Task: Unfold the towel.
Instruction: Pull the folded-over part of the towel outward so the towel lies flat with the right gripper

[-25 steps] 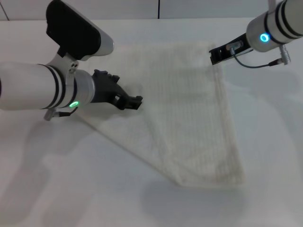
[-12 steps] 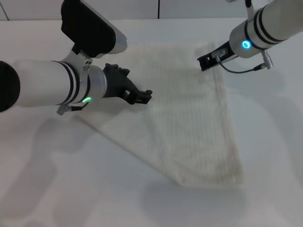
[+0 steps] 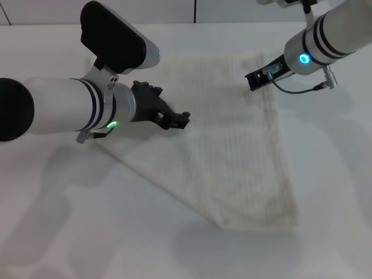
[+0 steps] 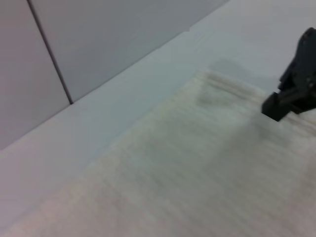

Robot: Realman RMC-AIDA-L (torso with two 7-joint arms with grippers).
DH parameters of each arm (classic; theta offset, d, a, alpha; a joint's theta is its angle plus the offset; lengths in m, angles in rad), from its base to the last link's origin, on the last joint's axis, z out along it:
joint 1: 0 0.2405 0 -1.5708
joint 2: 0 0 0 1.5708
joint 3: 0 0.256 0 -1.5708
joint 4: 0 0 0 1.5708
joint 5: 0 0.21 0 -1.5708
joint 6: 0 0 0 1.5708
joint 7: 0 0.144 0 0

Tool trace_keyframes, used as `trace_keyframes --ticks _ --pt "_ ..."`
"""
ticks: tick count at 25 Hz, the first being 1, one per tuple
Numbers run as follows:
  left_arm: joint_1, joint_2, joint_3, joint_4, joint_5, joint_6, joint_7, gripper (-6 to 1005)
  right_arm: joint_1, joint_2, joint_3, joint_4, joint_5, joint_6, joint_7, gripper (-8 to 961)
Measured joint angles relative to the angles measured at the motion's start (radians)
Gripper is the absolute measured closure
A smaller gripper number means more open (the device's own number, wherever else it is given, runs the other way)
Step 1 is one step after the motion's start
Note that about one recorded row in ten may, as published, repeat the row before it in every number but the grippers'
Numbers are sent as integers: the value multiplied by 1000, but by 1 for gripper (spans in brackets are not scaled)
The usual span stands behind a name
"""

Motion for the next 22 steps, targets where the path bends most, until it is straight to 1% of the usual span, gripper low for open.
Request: trace_keyframes --ticks 3,13,15,16,22 --pt "-23 -1 2 51 -13 37 0 227 0 0 -4 -1 0 -3 0 954" --pt "-71 -2 11 138 -54 64 0 233 5 0 -6 -1 0 -6 -1 953" --pt "-71 -2 11 138 -54 64 0 234 6 0 -5 -1 0 -7 -1 953" --pt "-93 -1 11 168 -62 66 0 234 6 0 -5 -1 0 -7 -1 953" --pt "-111 -1 7 190 -64 67 -2 238 6 0 -5 -1 0 -7 -2 953"
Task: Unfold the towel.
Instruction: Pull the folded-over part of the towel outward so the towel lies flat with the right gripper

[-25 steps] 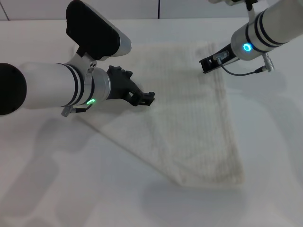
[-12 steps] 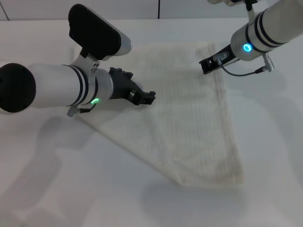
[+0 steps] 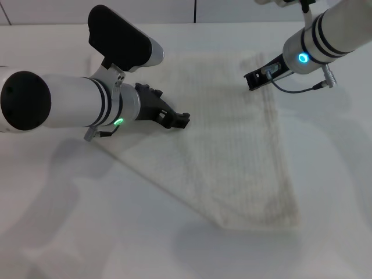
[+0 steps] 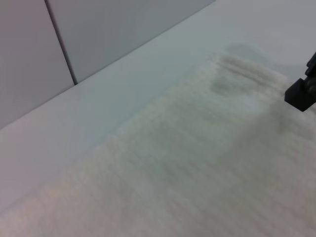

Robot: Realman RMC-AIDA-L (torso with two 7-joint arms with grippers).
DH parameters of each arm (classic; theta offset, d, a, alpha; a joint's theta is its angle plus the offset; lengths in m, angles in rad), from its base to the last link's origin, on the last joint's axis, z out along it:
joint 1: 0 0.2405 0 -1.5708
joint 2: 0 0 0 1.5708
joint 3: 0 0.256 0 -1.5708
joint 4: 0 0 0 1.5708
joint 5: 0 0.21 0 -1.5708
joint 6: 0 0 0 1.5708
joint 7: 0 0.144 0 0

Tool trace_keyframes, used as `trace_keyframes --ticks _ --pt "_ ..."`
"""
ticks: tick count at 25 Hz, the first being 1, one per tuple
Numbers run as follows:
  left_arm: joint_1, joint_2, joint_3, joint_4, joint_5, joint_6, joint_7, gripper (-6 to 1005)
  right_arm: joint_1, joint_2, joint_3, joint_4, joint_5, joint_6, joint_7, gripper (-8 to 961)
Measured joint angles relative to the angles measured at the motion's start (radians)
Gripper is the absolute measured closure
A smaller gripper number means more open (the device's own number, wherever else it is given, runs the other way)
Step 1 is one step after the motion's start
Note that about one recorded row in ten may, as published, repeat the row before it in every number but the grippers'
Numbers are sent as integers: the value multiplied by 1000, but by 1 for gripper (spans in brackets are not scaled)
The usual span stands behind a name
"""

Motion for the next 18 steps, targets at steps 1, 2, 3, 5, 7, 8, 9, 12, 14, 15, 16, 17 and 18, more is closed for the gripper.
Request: trace_keyframes --ticks 1,2,3,5,7,8,9,12,14,15,16,17,18 --pt "-2 0 -1 2 0 0 -6 238 0 0 0 0 0 0 0 953" --pt "-2 0 -1 2 0 0 -6 239 0 0 1 0 0 0 0 953" --pt "-2 0 -1 2 0 0 -6 239 0 0 1 0 0 0 0 953" --pt "-5 0 -1 2 0 -1 -15 240 0 0 2 0 0 0 0 953" --pt "-14 2 -5 3 -1 -22 -21 262 0 -1 2 0 0 0 -1 954" --pt "-14 2 -4 3 0 -24 -22 284 0 -1 1 0 0 0 -1 954" --pt "-14 2 -4 3 0 -24 -22 305 0 -1 1 0 0 0 -1 954" --pt "-16 1 2 3 3 -28 -22 369 -1 -1 1 0 0 0 -1 954" --pt "-16 1 2 1 4 -31 -22 412 -2 -1 4 0 -2 0 -2 954" --pt "-16 2 2 -12 4 -41 -23 433 -3 -1 5 0 -5 0 -2 954" --pt "-16 2 2 -15 4 -44 -23 455 -3 -1 6 0 -7 0 -2 954" --pt "-13 3 0 -29 4 -54 -23 476 -3 -2 6 0 -8 0 -2 954" --pt "-10 4 -1 -40 4 -64 -23 512 -4 -2 6 0 -9 0 -2 954"
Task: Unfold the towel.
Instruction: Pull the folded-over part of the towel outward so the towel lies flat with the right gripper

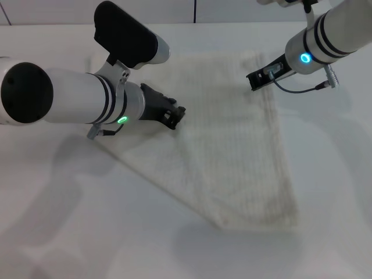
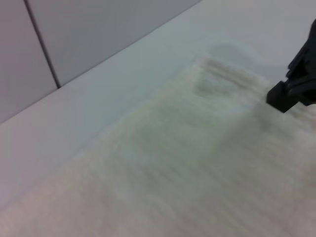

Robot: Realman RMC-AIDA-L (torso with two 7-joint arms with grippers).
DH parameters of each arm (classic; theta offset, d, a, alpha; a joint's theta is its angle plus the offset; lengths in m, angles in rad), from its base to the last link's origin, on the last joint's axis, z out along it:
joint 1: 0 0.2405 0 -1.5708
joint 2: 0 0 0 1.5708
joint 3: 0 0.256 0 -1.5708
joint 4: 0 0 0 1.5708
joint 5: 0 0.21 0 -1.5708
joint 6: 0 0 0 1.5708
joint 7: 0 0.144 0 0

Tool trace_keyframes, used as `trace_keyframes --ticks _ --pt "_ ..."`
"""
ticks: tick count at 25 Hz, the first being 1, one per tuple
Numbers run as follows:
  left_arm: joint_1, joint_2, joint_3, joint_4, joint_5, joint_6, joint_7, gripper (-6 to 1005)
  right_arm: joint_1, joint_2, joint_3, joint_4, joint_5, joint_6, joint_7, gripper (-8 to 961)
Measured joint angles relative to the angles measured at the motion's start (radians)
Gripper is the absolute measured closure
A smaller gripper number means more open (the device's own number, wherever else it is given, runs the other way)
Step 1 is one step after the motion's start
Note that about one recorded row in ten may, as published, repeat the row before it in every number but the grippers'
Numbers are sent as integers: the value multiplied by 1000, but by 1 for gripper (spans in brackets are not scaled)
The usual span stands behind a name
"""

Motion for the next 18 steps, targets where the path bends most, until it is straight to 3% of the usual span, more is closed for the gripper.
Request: trace_keyframes --ticks 5,8,18 --pt "29 3 -4 -93 4 -81 -5 694 1 0 0 3 -1 1 0 954" --pt "53 4 -12 -166 43 -137 -35 949 3 0 -1 8 -1 5 0 954" --pt "63 2 -20 -349 275 -398 -220 974 8 1 -7 50 -2 37 0 954"
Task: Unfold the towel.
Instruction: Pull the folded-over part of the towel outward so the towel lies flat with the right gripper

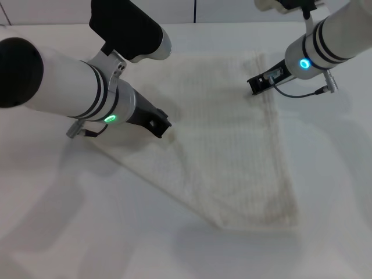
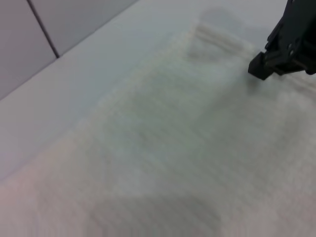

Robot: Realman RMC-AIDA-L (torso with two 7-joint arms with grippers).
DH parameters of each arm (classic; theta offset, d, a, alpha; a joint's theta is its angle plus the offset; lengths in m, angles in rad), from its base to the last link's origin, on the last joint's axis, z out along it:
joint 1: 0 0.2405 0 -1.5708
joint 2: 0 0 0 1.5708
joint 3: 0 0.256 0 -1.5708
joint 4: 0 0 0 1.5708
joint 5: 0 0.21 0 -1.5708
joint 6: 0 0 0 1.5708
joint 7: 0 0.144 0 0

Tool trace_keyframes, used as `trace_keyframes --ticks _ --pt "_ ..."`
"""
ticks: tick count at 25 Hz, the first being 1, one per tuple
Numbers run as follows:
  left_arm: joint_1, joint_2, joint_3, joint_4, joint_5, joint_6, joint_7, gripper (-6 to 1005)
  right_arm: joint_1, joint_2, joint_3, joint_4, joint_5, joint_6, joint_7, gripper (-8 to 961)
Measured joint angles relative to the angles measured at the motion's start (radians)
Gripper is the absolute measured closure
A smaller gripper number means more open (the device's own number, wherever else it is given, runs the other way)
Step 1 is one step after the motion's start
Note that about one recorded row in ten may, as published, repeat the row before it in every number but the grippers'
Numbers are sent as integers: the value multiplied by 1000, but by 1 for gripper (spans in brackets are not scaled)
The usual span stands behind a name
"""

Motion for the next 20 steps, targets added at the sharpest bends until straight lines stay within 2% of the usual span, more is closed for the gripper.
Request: trace_keyframes --ticks 12,20 --pt "-5 1 -12 -121 123 -247 -66 947 5 2 -2 25 0 25 -2 953" --pt "-11 0 -23 -149 200 -380 -100 930 5 2 -2 25 0 26 -2 953"
